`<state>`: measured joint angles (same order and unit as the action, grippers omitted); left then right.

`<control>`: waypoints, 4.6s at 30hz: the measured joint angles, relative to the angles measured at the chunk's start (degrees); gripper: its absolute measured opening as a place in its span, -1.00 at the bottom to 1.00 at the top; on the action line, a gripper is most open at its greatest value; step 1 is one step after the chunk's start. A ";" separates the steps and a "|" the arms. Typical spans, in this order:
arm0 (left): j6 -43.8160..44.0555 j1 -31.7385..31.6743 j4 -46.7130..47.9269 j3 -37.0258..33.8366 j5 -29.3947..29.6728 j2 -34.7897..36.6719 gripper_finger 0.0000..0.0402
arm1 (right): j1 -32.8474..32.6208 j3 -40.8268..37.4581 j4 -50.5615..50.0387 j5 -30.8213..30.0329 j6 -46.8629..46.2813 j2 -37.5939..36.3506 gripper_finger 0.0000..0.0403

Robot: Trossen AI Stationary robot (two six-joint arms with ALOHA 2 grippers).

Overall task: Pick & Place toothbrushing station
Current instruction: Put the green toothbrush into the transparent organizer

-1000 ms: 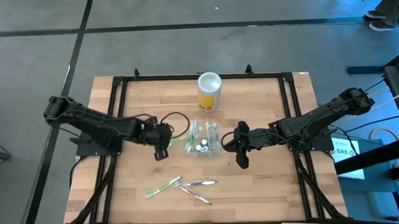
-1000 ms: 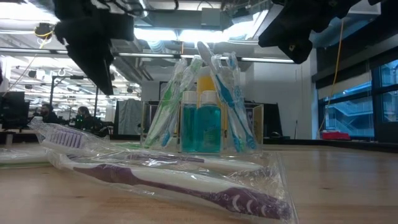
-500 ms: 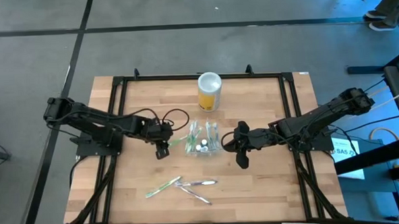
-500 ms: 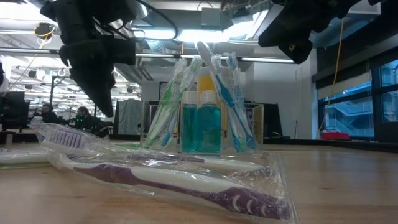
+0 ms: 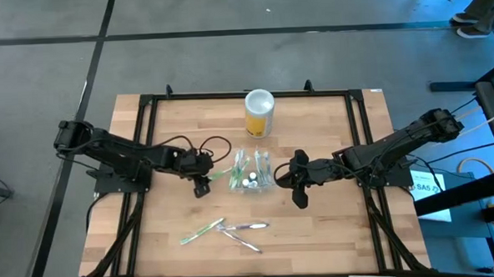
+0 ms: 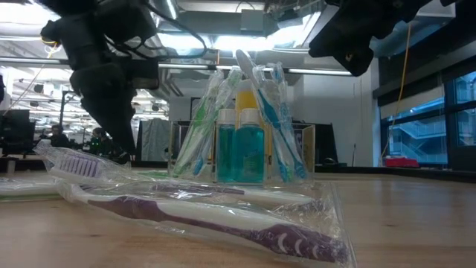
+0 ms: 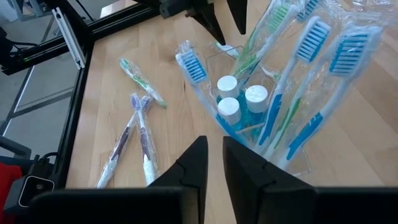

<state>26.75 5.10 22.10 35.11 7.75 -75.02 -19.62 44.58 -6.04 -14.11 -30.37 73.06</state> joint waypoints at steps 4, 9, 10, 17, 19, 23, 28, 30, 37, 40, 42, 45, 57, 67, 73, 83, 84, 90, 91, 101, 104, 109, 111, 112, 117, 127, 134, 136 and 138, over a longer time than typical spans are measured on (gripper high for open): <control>1.00 -0.01 -3.78 -1.56 -1.27 -0.34 -0.04 | 0.00 0.00 0.00 0.01 0.15 0.00 -0.77; 1.07 -0.02 -4.57 -1.64 -1.21 -2.67 -0.04 | 0.00 0.00 0.00 0.01 0.15 0.00 -0.82; 1.20 0.00 -4.60 -1.64 -1.03 -3.39 -0.04 | 0.00 0.00 0.01 0.02 0.15 0.00 -0.83; 3.45 -0.02 -6.89 -1.64 0.81 -7.86 -0.04 | 0.00 0.00 0.02 0.02 0.81 0.00 -0.89; 3.53 -0.02 -7.42 -1.58 0.55 -8.93 -0.04 | 0.00 0.00 0.05 0.02 0.83 0.00 -0.89; 4.14 -0.02 -7.51 -1.36 0.84 -10.95 -0.04 | 0.00 0.00 0.11 0.01 0.83 0.00 -0.87; 5.29 0.00 -7.27 -1.24 1.47 -11.93 -0.10 | 0.00 0.00 0.26 0.00 0.85 0.00 -0.83; 5.54 0.00 -7.12 -1.26 2.09 -11.98 -0.20 | 0.00 0.00 0.26 0.00 0.85 0.00 -0.81; 6.33 -0.07 -6.48 -1.39 3.24 -12.08 -0.73 | 0.00 0.00 0.26 0.00 0.85 0.00 -0.77; 6.65 -0.07 -6.00 -1.40 3.26 -12.09 -0.90 | 0.00 0.00 0.26 0.00 0.92 0.00 -0.79; 7.01 -0.06 -5.82 -1.40 3.26 -12.09 -0.90 | 0.00 0.00 0.25 0.00 1.03 0.00 -0.81; 7.10 0.17 -5.63 -1.40 3.48 -12.00 -0.90 | 0.00 0.00 0.26 0.00 1.13 0.00 -0.84; 10.10 2.51 10.78 2.60 9.19 -6.03 -0.90 | 0.01 0.00 0.44 0.01 1.18 0.00 -0.92; 14.32 6.92 25.06 9.01 17.49 0.30 -0.90 | 0.00 0.00 0.46 0.02 1.23 0.02 -0.83; 20.31 13.40 37.70 16.64 25.24 4.23 -0.90 | 0.00 0.02 1.50 0.02 3.01 0.02 -0.76; 22.73 28.81 39.18 27.78 43.00 6.36 -0.90 | 0.00 0.02 11.61 5.53 11.04 0.04 -0.61; 21.60 29.93 37.12 27.81 44.59 6.36 -0.90 | 0.00 0.02 13.06 6.35 12.18 0.04 -0.59; 9.76 34.10 22.12 27.81 49.43 5.26 -0.90 | 0.00 0.02 20.06 7.69 17.86 0.04 -0.50; 7.27 34.55 19.24 27.81 49.60 4.82 -0.90 | 0.00 0.02 21.04 7.69 18.85 0.04 -0.49; -15.33 34.27 -8.82 27.83 45.38 -3.70 -0.90 | -0.04 0.02 26.71 7.29 23.56 0.04 -0.29; -19.13 33.15 -14.57 27.83 41.93 -5.81 -0.90 | -0.05 0.02 26.67 7.06 23.53 0.07 -0.18; -22.83 29.98 -22.96 27.83 32.64 -9.22 -0.90 | -0.15 0.02 26.67 7.10 23.53 0.07 0.02; -23.52 28.86 -24.86 27.83 31.22 -10.06 -0.90 | -0.43 0.02 26.64 7.51 23.58 0.07 0.10; -23.63 28.40 -25.18 27.83 31.08 -10.27 -0.90 | -0.66 0.02 26.64 7.50 23.87 0.07 0.13; -23.97 26.33 -26.58 27.81 29.55 -10.86 -0.90 | -1.73 0.02 26.70 7.52 25.33 0.07 0.26; -25.81 21.90 -34.18 27.83 21.51 -12.95 -0.90 | -3.79 0.02 31.14 7.52 32.38 0.07 0.35; -26.06 19.27 -37.33 27.83 16.73 -14.29 -0.90 | -3.85 0.02 32.41 7.54 34.25 0.07 0.26; -26.05 18.54 -37.58 27.83 16.13 -14.27 -0.90 | -3.85 0.02 32.45 7.52 34.96 0.07 0.23; -26.05 17.96 -37.40 27.83 15.99 -14.27 -0.90 | -3.87 0.02 32.64 7.54 35.39 0.07 0.20</control>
<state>0.70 23.06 -15.30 62.94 23.73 -89.30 -23.49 44.60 26.60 -6.57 5.02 73.12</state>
